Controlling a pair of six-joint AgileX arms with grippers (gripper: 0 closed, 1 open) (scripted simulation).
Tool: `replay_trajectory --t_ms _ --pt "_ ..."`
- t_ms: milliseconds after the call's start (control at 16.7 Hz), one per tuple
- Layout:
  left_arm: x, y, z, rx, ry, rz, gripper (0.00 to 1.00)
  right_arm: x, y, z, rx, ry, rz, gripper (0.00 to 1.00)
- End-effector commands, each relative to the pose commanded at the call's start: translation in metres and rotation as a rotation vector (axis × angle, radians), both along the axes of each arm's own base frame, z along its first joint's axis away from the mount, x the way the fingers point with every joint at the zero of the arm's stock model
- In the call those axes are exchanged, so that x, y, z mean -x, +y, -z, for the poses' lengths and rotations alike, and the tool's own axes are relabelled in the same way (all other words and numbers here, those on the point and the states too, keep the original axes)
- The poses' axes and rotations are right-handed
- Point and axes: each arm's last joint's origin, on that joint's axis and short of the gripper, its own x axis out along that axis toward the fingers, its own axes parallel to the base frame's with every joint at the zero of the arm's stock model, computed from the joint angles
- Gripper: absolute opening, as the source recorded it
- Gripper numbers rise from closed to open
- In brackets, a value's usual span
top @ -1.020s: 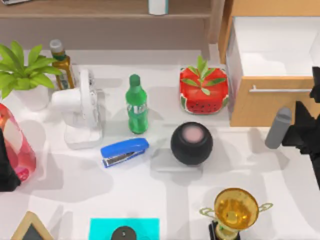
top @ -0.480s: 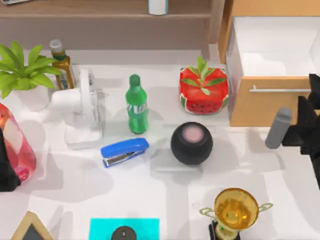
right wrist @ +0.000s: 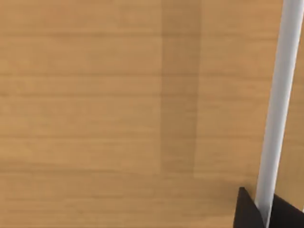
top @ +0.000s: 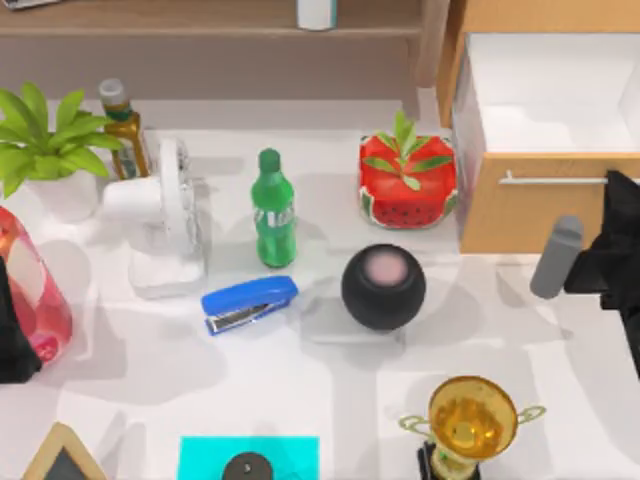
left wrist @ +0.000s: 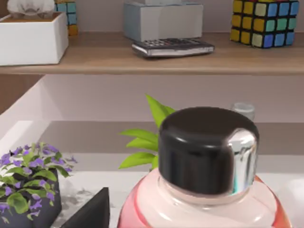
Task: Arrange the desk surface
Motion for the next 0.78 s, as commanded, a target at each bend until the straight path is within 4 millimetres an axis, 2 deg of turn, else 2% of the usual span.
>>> replay_trajectory --t_ms 480,780 --pt "0.0 0.0 0.0 0.0 0.0 0.0 1.0 0.0 0.0 0.001 -0.001 0.005 -0.001 0.0" --pt "0.0 0.0 0.0 0.0 0.0 0.0 1.0 -0.031 0.002 0.002 0.001 0.008 -0.006 0.0"
